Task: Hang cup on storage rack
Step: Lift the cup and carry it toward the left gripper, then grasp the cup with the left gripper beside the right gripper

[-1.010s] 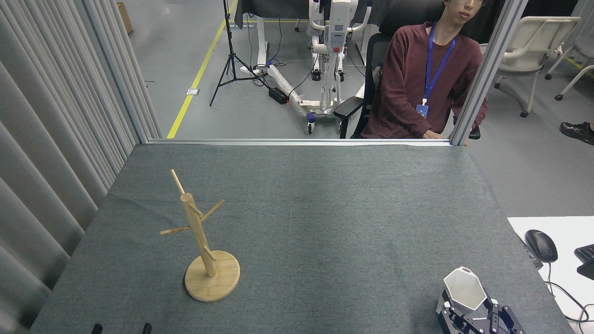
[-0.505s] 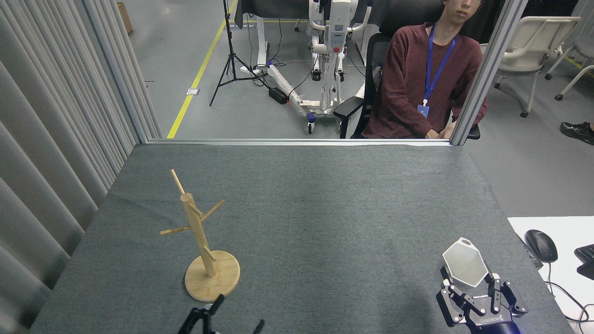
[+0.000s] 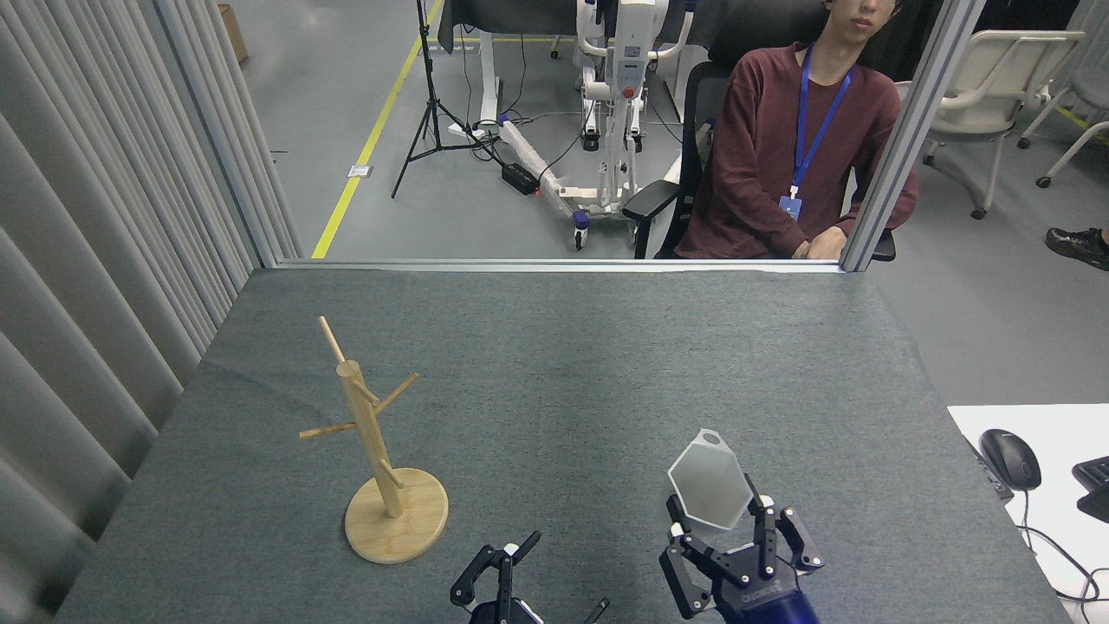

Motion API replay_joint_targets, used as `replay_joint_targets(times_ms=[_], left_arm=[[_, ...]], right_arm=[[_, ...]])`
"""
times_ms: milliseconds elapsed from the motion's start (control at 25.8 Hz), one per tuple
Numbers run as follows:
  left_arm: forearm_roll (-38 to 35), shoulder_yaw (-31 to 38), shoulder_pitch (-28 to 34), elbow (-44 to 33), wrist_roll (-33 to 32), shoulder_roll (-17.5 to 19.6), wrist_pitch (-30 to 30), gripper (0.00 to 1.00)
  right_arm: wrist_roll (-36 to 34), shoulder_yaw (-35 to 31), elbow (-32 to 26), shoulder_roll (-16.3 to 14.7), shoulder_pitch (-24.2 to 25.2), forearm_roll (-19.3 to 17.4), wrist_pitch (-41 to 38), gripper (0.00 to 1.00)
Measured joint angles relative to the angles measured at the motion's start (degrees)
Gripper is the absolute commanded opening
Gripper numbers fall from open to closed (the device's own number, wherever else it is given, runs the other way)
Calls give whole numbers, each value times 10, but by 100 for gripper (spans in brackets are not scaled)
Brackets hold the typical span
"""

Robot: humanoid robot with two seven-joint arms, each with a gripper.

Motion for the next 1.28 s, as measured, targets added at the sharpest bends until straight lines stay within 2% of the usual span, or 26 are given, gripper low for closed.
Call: replay_joint_targets(times_ms=[621, 816, 1282], left_arm=[[-9, 1, -3, -4, -3, -1, 6, 100], [-8, 2, -4, -4, -4, -1, 8, 100], [-7, 4, -5, -3, -2, -1, 6, 100]], right_arm=[[-3, 170, -18, 1, 22, 48, 61, 64], [-6, 191, -16, -3, 32, 61, 65, 64], [-8, 207, -15, -10, 47, 66, 64, 64]])
